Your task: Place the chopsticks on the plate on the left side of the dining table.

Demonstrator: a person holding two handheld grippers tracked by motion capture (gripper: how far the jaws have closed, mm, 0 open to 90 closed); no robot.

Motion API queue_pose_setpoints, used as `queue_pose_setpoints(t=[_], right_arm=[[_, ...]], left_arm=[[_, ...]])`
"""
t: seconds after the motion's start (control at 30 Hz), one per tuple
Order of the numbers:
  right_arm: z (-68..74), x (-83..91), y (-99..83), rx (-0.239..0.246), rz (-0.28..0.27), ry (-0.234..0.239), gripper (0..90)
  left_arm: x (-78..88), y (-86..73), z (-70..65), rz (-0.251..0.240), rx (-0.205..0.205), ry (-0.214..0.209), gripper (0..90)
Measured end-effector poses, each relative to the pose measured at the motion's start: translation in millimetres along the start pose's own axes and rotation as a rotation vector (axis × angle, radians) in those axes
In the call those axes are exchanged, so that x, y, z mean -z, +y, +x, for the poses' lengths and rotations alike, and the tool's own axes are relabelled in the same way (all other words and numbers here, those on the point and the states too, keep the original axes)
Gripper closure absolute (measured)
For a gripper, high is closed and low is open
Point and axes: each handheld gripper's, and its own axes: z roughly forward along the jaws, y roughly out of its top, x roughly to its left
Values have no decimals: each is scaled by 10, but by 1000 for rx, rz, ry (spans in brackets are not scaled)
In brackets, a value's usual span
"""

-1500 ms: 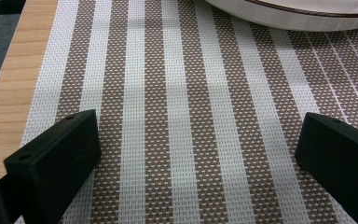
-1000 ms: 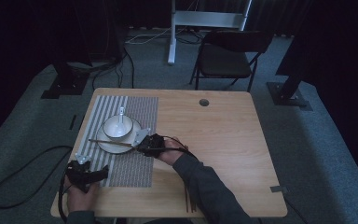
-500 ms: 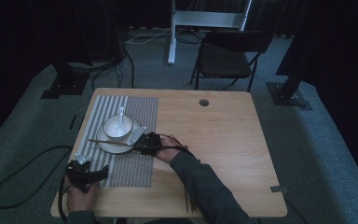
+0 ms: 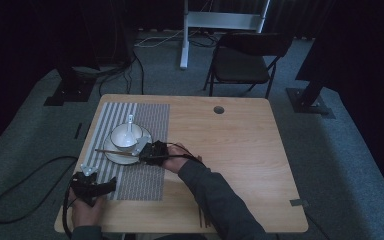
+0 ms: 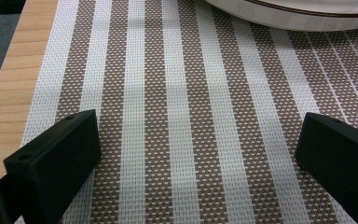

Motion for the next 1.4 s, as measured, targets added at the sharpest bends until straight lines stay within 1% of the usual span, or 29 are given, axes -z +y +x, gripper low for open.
queue_pose_setpoints(t=[0.37, 0.57, 0.97, 1.4], right_arm=[[-30, -99, 65, -3, -5, 5, 847], [-11, -154, 136, 8, -7, 11, 847], [0, -245, 244, -1, -17, 17, 847], [35, -379, 376, 1, -10, 15, 847]], left_arm=[[0, 0, 1, 1, 0, 0, 2], [0, 0, 0, 1, 0, 0, 3], [1, 1, 0, 2, 0, 0, 2], [0, 1, -1, 1, 2, 0, 3]])
